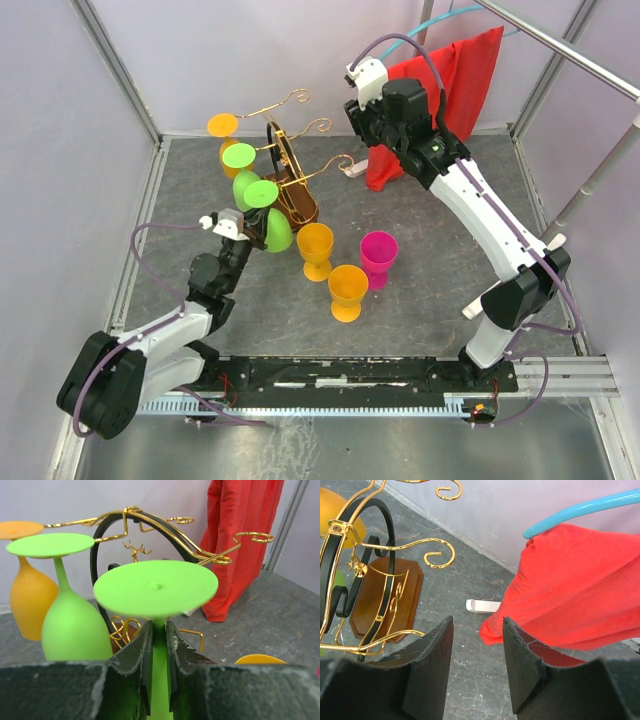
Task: Place the wine glass upside down on the wine glass rack
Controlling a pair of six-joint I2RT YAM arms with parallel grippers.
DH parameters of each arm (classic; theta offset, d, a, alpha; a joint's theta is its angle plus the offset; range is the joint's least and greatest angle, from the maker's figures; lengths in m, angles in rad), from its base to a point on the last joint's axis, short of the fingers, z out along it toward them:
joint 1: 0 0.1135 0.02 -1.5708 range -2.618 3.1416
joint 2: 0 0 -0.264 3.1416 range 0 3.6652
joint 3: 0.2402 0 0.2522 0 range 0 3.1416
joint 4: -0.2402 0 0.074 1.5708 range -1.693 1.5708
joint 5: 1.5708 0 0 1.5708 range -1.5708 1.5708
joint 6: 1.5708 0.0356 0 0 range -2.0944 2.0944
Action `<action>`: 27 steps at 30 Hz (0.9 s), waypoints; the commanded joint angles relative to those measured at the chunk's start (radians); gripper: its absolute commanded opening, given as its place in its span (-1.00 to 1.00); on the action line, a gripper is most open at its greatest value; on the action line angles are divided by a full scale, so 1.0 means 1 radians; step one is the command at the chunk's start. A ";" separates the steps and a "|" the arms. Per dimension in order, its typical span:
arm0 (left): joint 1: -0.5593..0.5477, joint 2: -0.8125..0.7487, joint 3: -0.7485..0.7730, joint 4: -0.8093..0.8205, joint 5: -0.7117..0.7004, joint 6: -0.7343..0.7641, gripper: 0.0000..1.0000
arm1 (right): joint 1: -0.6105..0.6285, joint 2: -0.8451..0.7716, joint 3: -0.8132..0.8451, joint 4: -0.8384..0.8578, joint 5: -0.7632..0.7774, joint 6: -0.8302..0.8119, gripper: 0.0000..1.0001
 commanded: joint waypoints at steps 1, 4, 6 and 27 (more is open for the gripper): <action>0.005 0.064 0.052 0.085 0.071 0.022 -0.94 | -0.004 -0.047 -0.006 0.045 0.012 0.007 0.04; 0.004 0.090 0.061 0.095 0.067 0.015 -0.65 | -0.004 -0.048 -0.005 0.043 0.015 0.007 0.05; 0.004 0.090 0.053 0.094 0.052 0.013 -0.32 | -0.004 -0.048 -0.004 0.041 0.018 0.005 0.06; 0.005 -0.477 0.163 -0.923 -0.072 -0.015 0.75 | -0.046 -0.089 0.033 -0.303 -0.026 0.171 0.27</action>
